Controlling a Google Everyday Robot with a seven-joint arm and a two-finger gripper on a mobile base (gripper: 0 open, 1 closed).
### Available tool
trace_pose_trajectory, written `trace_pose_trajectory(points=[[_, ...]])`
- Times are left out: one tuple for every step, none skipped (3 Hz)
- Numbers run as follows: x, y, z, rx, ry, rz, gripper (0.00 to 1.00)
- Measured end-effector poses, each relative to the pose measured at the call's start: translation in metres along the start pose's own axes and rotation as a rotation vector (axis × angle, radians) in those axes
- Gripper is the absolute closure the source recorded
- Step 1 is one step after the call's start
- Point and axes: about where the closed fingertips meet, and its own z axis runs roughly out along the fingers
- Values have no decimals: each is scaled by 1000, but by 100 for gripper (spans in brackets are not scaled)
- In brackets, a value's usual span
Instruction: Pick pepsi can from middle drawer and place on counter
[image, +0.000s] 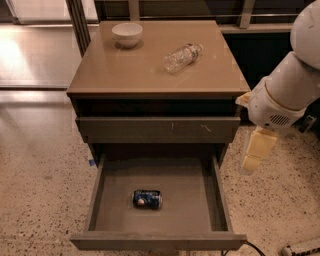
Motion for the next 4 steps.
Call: trace_pose_trajectory(points=[[-7, 5, 41, 3, -24, -32, 0], [-7, 5, 41, 3, -24, -32, 0], [-10, 9, 57, 4, -49, -16, 0], [-24, 17, 93, 0, -98, -4, 0]])
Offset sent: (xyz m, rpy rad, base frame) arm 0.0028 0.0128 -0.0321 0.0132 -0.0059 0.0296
